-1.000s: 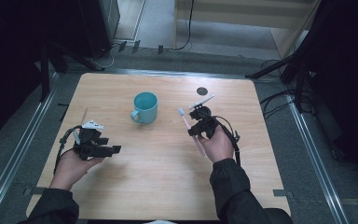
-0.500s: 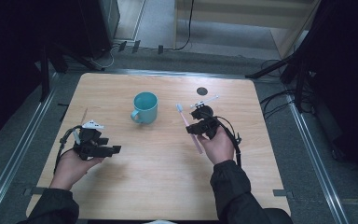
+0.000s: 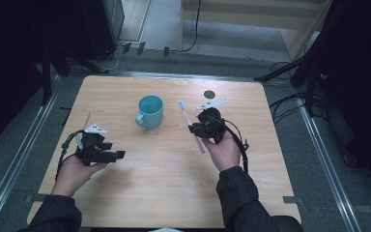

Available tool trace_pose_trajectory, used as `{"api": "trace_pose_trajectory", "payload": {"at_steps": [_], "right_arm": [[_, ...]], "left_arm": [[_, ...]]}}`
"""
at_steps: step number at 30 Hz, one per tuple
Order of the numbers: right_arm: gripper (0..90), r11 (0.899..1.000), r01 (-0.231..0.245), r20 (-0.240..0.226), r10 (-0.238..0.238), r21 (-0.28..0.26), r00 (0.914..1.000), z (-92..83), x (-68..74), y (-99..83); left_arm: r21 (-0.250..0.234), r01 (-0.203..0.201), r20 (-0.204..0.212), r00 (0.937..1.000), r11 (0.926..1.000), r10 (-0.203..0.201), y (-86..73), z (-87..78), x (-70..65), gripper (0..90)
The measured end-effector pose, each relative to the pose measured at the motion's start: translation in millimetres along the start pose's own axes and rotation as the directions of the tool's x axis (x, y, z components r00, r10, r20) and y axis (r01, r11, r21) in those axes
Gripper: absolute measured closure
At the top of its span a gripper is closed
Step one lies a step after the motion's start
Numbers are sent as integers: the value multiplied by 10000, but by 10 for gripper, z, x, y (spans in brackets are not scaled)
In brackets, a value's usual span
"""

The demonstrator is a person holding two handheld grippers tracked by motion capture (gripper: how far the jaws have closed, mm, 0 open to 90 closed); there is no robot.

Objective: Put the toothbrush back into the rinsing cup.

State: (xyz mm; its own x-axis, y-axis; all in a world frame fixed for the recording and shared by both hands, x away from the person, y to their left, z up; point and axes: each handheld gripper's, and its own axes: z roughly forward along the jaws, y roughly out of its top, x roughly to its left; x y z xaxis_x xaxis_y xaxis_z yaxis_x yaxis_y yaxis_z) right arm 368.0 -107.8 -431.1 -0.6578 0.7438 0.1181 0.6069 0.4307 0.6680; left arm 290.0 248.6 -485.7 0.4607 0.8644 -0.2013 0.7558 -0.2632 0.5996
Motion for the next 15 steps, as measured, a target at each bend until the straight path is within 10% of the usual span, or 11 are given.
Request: {"api": "trace_pose_trajectory", "payload": {"at_steps": [15], "right_arm": [[792, 9838, 137, -469, -225, -1790, 9986, -124, 38, 35]], "left_arm": [[-20, 29, 7, 10000, 10000, -29, 1, 1, 1, 332]]}}
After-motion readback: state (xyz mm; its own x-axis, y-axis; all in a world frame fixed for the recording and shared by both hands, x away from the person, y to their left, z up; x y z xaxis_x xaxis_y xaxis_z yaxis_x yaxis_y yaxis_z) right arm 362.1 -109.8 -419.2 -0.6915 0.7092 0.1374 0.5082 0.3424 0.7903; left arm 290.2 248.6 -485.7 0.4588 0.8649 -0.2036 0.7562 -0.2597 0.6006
